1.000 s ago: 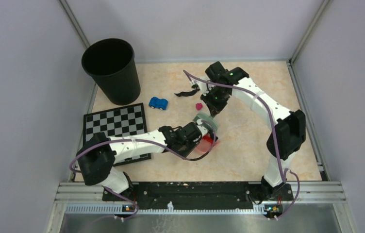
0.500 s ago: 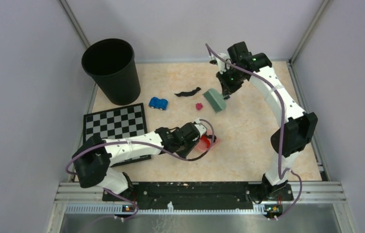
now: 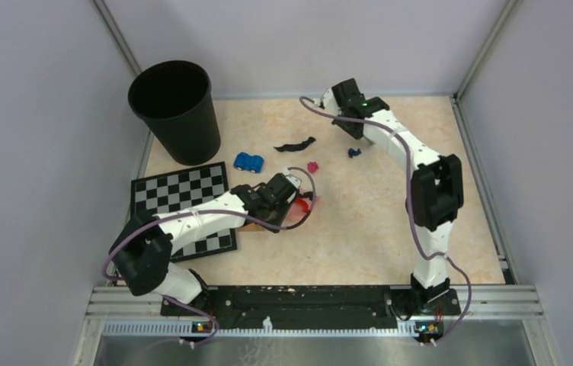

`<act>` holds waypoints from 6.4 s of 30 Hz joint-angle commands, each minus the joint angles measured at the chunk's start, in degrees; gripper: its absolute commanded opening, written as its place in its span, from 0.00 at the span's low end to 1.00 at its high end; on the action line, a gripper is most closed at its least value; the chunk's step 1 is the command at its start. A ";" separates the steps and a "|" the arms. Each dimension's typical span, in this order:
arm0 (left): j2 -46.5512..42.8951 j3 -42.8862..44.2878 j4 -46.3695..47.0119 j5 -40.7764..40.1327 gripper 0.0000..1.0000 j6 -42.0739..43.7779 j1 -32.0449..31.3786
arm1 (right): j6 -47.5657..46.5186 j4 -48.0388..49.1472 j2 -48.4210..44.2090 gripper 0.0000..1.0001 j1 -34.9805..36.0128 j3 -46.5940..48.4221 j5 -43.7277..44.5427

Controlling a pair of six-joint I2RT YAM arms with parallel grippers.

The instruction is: Sweep away the paper scraps from the table

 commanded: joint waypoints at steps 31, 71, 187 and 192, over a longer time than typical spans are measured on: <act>3.24 3.58 6.41 5.37 0.00 7.78 5.57 | 16.36 -20.52 -4.20 0.00 2.36 18.29 -40.71; -4.93 7.62 3.15 -0.41 0.00 7.54 6.97 | 31.20 14.82 -33.67 0.00 -24.55 -34.65 -60.59; 12.46 0.82 131.70 44.92 0.00 -99.68 62.06 | 28.34 26.51 -36.76 0.00 -28.51 -51.64 -72.14; 9.31 7.49 120.96 54.47 0.00 -88.58 62.00 | 28.19 26.48 -36.70 0.00 -28.51 -51.59 -71.91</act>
